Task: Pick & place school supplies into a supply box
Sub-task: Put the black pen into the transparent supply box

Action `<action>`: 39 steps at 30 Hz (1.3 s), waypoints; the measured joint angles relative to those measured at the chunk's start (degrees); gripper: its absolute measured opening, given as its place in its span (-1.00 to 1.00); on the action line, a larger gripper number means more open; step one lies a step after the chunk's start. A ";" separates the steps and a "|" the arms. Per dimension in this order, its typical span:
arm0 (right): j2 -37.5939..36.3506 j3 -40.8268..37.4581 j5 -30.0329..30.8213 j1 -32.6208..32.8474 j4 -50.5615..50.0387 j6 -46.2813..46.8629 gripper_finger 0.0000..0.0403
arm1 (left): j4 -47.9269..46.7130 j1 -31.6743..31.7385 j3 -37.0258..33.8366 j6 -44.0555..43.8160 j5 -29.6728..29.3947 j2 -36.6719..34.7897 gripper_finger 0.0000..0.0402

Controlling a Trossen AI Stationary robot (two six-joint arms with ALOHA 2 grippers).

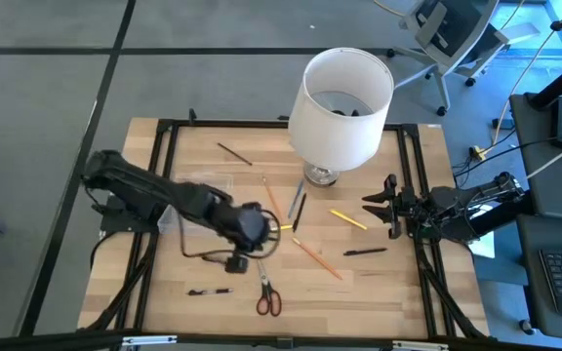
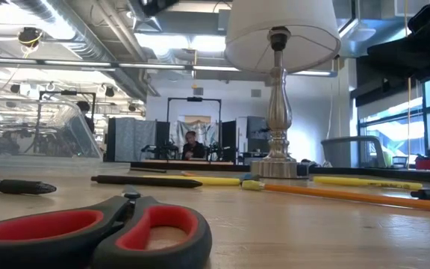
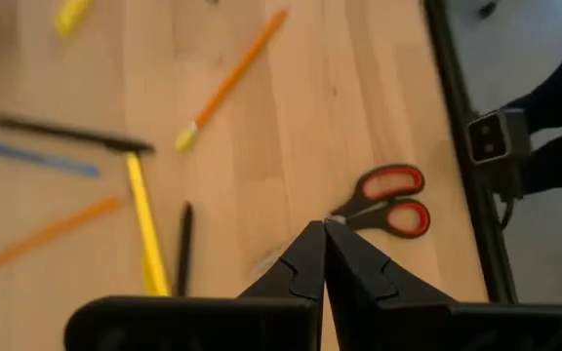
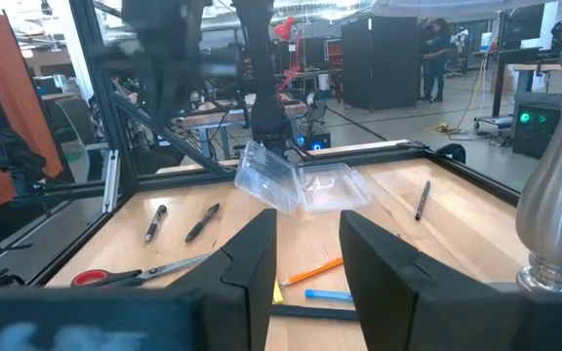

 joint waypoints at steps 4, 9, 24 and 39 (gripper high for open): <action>0.01 0.00 0.00 0.00 0.00 -0.03 -0.41 | -0.03 -0.76 0.05 -8.01 0.00 4.69 -0.98; 0.00 0.00 -0.01 0.00 0.00 -0.04 -0.41 | -0.22 -0.82 0.05 -10.89 3.01 8.74 -0.98; 0.00 0.00 -0.01 0.01 -0.02 0.06 -0.41 | 0.09 -0.78 0.07 -12.07 2.64 12.15 -0.76; 0.00 0.01 -0.01 0.00 -0.01 -0.02 -0.41 | 0.34 -0.78 0.07 -15.42 2.64 12.15 -0.10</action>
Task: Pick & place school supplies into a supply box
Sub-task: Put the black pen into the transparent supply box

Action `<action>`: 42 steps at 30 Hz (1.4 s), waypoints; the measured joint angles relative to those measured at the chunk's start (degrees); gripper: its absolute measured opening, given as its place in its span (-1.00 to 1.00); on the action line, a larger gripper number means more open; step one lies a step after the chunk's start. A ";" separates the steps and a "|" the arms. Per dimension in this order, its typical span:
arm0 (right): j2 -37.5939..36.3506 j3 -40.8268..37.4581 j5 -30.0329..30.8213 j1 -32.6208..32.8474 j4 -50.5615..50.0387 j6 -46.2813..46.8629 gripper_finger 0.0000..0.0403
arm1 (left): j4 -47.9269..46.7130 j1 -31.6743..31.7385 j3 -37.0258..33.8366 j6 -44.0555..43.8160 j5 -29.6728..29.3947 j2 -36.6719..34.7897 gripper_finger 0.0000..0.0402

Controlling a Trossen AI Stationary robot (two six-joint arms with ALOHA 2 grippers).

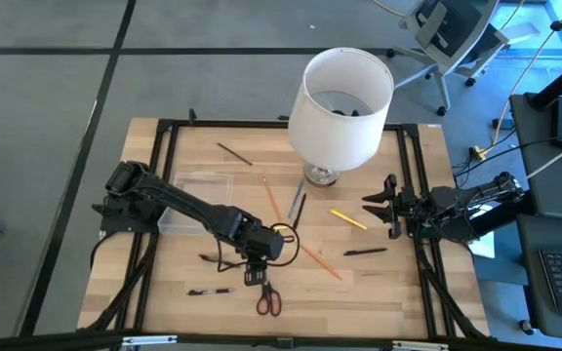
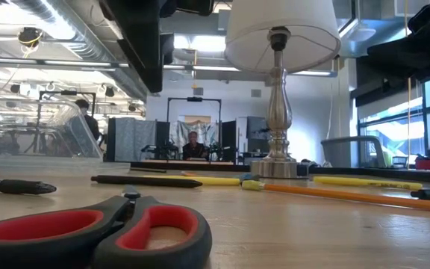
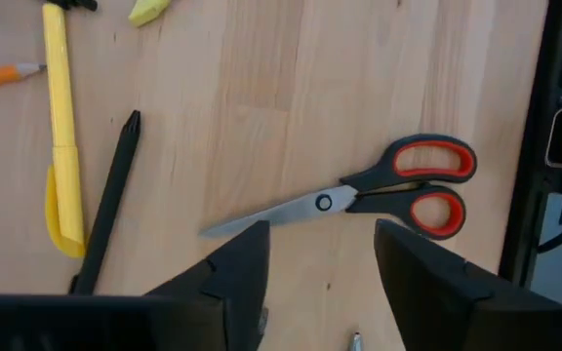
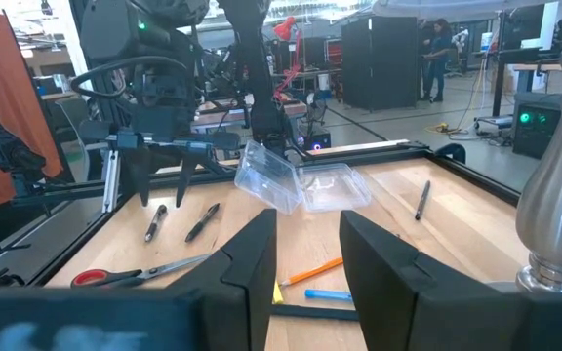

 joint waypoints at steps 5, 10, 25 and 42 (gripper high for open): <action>0.02 -0.01 0.00 0.00 -0.02 -0.01 -0.41 | -0.80 -0.80 0.00 4.12 -0.04 0.53 -0.11; 0.02 -0.01 0.00 0.01 0.00 -0.01 -0.41 | -5.84 -3.44 -0.02 7.71 -2.95 2.31 -0.16; 0.04 -0.01 0.00 0.00 -0.02 -0.03 -0.41 | -18.11 -5.25 -0.04 0.68 0.19 11.24 -0.27; 0.04 -0.01 0.00 0.00 0.01 -0.03 -0.41 | -17.78 -5.14 -0.41 1.16 2.68 16.37 -0.39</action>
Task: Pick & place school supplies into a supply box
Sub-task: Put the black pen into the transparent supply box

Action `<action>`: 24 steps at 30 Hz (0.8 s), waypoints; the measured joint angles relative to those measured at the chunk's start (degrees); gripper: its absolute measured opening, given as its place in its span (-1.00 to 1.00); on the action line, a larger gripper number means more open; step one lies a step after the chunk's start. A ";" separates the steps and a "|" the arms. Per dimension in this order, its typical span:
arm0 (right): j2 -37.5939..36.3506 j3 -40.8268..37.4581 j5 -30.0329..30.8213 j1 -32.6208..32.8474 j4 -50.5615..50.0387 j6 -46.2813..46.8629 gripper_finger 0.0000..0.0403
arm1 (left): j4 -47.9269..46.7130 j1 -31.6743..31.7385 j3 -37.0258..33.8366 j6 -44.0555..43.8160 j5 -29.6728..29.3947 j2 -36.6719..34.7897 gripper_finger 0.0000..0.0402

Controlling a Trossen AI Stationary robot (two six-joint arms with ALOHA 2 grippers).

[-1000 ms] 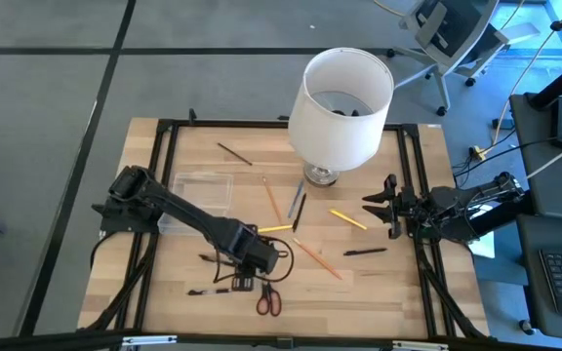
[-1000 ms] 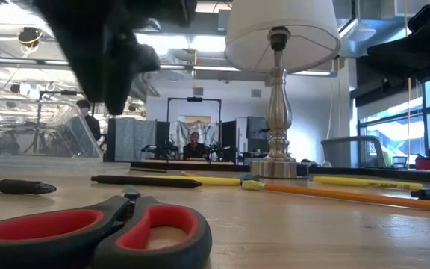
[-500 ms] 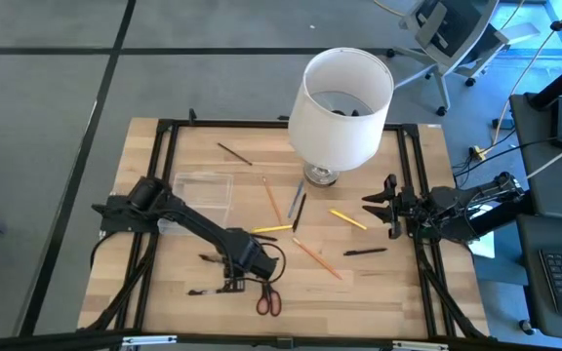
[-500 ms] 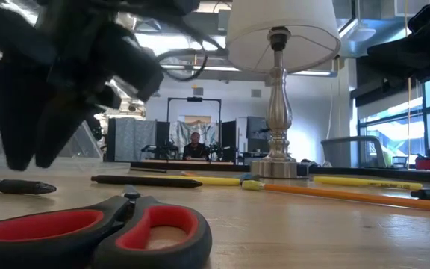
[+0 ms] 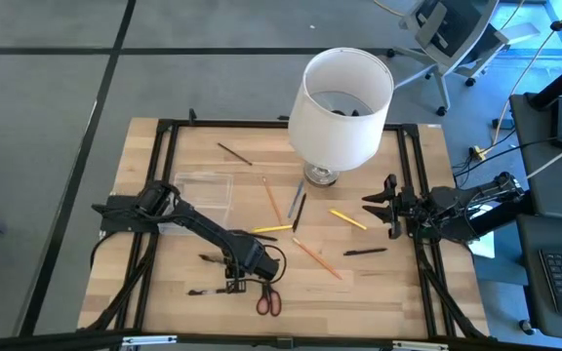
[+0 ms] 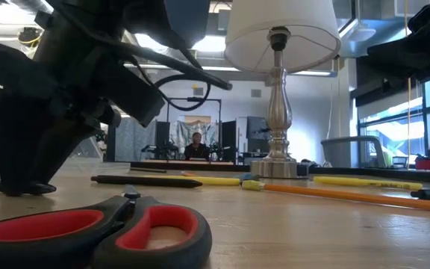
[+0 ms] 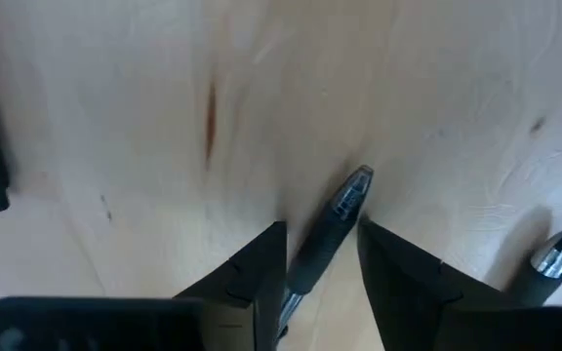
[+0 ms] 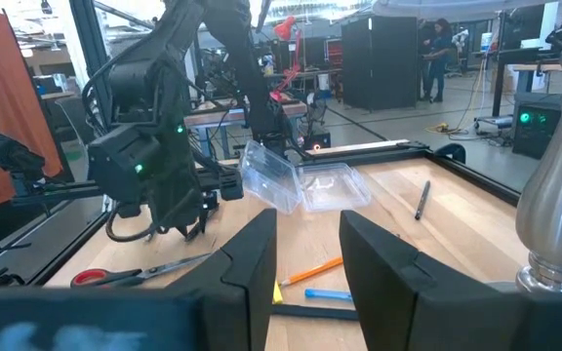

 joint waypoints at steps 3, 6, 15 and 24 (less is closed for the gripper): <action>0.00 0.00 0.00 0.01 0.00 0.00 -0.41 | 0.64 0.18 -0.08 1.61 1.78 0.15 -0.47; 0.00 0.00 0.00 0.01 0.00 -0.04 -0.41 | 1.47 0.10 -0.11 1.69 1.51 0.17 -0.57; 0.00 0.00 0.00 0.01 0.00 -0.22 -0.41 | 1.96 0.03 -0.20 1.87 1.20 0.26 -0.90; 0.00 0.00 0.00 0.01 0.00 -0.22 -0.41 | -1.43 0.01 3.05 2.08 1.71 0.92 -0.87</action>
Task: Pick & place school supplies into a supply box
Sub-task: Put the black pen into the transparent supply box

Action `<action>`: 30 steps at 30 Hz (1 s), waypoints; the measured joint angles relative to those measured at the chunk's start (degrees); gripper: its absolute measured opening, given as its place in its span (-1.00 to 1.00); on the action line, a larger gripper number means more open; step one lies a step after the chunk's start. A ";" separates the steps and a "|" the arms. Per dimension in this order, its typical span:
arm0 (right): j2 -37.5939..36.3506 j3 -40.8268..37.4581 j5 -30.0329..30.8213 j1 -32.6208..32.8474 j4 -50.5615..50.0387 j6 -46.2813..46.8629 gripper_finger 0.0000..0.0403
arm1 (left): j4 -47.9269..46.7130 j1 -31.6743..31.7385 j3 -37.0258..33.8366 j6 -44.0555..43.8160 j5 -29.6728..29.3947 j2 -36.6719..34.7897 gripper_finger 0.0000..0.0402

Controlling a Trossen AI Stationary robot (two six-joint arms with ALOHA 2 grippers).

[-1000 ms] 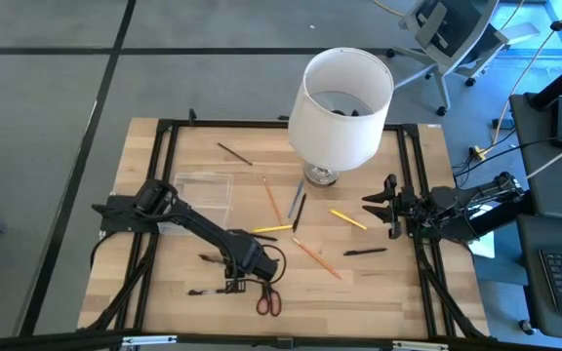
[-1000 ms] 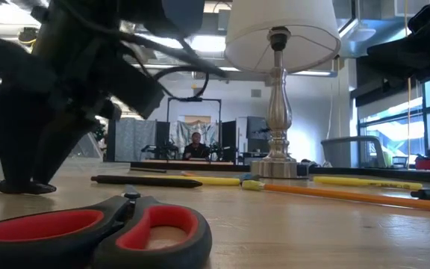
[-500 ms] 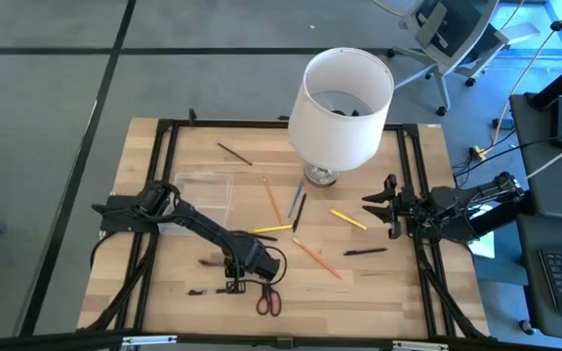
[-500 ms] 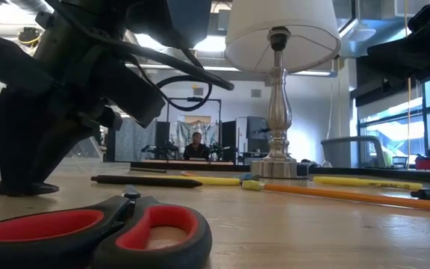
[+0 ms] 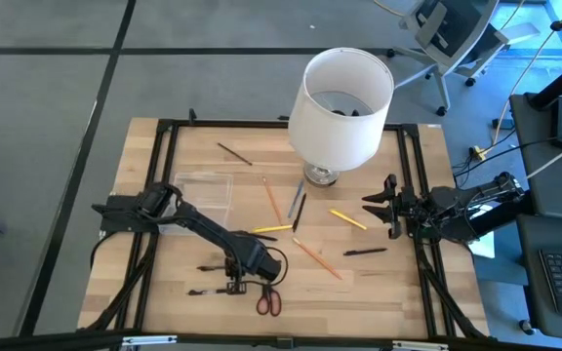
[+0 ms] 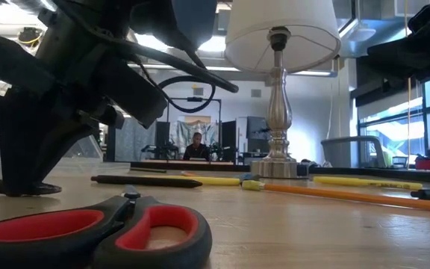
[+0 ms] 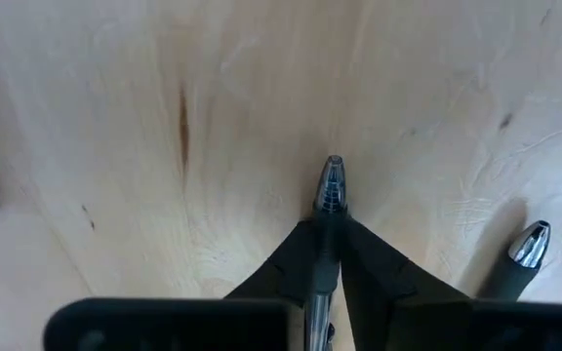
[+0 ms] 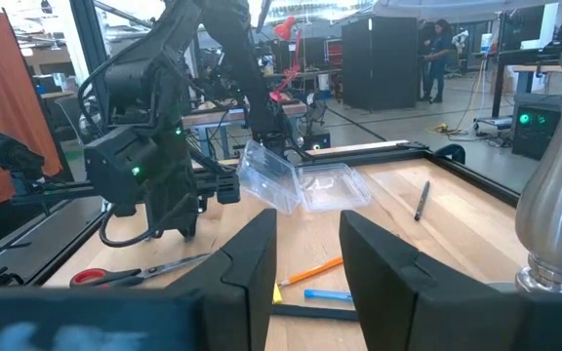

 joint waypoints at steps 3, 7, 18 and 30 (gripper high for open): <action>0.00 0.00 0.00 -0.01 -0.02 0.00 -0.41 | -0.47 -0.13 2.03 0.15 0.19 -0.37 -0.88; 0.00 0.00 0.00 0.00 0.00 0.00 -0.41 | -1.53 -0.07 4.28 1.12 0.35 -0.52 -0.88; 0.00 0.00 0.00 -0.01 0.00 -0.98 -0.41 | -4.51 1.42 12.84 0.91 0.61 -5.31 -0.87; -0.02 0.00 0.02 -0.01 0.00 -2.73 -0.41 | -22.47 7.04 13.71 1.91 -11.83 -22.33 -0.87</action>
